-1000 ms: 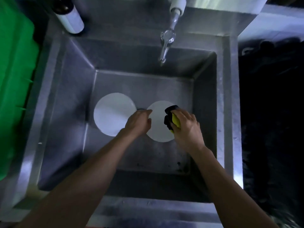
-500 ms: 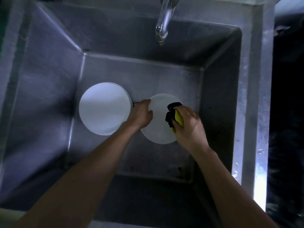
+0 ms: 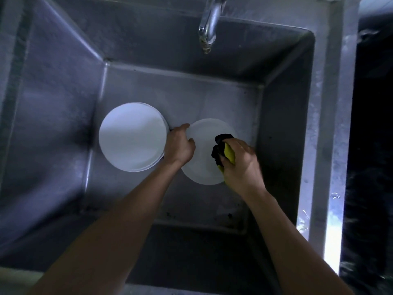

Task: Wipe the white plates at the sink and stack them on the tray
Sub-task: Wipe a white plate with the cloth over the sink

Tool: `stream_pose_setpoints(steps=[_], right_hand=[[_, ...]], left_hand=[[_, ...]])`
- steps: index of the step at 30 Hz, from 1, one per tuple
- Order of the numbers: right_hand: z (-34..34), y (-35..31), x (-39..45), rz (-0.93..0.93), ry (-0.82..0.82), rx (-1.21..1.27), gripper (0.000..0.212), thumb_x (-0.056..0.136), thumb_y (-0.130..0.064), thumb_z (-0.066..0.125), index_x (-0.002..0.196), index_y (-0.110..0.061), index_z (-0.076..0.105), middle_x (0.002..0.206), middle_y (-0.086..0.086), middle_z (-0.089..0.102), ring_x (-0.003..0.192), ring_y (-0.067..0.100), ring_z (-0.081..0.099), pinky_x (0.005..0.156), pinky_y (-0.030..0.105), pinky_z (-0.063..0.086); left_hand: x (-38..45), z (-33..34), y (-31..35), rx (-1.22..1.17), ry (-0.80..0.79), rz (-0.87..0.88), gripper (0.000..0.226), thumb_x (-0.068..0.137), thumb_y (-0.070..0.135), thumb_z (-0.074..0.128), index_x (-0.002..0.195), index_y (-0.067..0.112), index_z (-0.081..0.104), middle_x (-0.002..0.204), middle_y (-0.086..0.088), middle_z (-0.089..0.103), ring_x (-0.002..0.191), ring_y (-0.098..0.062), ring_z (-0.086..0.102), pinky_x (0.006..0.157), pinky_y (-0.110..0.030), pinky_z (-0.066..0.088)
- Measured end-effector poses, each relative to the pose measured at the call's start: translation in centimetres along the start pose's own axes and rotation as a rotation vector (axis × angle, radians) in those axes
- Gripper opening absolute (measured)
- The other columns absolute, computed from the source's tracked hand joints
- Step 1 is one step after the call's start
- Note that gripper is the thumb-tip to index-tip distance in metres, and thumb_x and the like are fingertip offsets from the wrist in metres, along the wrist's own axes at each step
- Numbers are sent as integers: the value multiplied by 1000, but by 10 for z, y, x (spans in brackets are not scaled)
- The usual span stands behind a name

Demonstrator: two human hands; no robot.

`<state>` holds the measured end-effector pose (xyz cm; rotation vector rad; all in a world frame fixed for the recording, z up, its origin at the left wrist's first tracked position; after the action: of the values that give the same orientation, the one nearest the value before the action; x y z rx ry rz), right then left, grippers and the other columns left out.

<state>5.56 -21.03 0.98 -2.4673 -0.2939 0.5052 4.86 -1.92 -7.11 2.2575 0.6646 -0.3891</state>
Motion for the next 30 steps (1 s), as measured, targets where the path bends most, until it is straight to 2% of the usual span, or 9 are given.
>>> stream_pose_setpoints(steps=[5,8,12,16,18,21,23,27,30], right_hand=[[-3,2,-9,-2,3,42,48,87,-5,72,134,-10,59,134,6,62,125,23,58,108,33,47],[-4,4,-15,8,9,64,49,87,-4,71,134,-12,60,134,4,62,125,21,57,107,24,40],[-5,6,-22,15,-6,79,49,88,-5,70,135,-12,60,136,4,62,128,22,56,110,35,46],[-7,5,-30,55,-2,86,48,88,-8,71,135,-13,59,135,4,62,125,23,57,106,27,41],[-7,4,-35,62,-9,92,48,89,-9,71,135,-14,59,135,4,61,125,24,57,106,29,42],[-8,2,-42,63,-25,106,47,89,-9,71,135,-14,59,135,5,61,126,26,56,110,38,46],[-9,2,-48,69,-36,100,47,89,-9,71,135,-13,59,135,5,61,127,26,56,110,40,46],[-12,0,-59,83,-56,81,47,89,-9,70,135,-13,59,137,5,60,128,26,54,109,43,47],[-16,-2,-67,91,-81,66,48,89,-11,70,136,-15,58,138,4,59,127,28,55,105,45,50]], left_hand=[[-6,-5,-1,-20,-7,-53,57,86,1,57,142,9,54,135,-15,62,124,-35,56,97,-39,50],[-11,-4,-2,20,-34,-96,52,81,1,56,131,11,61,125,-14,67,114,-39,60,89,-40,52],[-17,-2,-5,25,-85,-172,39,79,4,57,117,10,66,112,-17,69,103,-42,63,84,-45,55],[-27,-3,-13,-57,-137,-274,30,84,6,56,111,10,68,106,-14,69,98,-38,64,77,-41,54],[-35,-2,-17,-107,-172,-310,22,86,6,55,103,7,69,100,-13,69,96,-37,65,74,-40,53],[-48,0,-20,-229,-214,-354,21,87,2,55,99,1,72,100,-20,71,93,-39,68,73,-45,56],[-59,1,-22,-316,-245,-396,19,89,2,55,97,5,72,103,-22,72,94,-39,69,76,-52,59],[-83,4,-25,-519,-315,-521,26,91,4,56,108,20,66,116,-9,70,104,-30,68,85,-50,61],[-100,-1,-14,-641,-336,-539,38,90,2,54,118,27,59,116,-2,69,100,-25,69,71,-39,62]])
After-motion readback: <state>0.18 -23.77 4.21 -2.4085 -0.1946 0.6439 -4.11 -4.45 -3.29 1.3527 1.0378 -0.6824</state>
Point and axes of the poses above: each hand's wrist, its own x-axis towards the middle knuckle, its own z-axis out of the palm, y = z × x, the point moved 4 cm from there along x, towards the middle knuckle
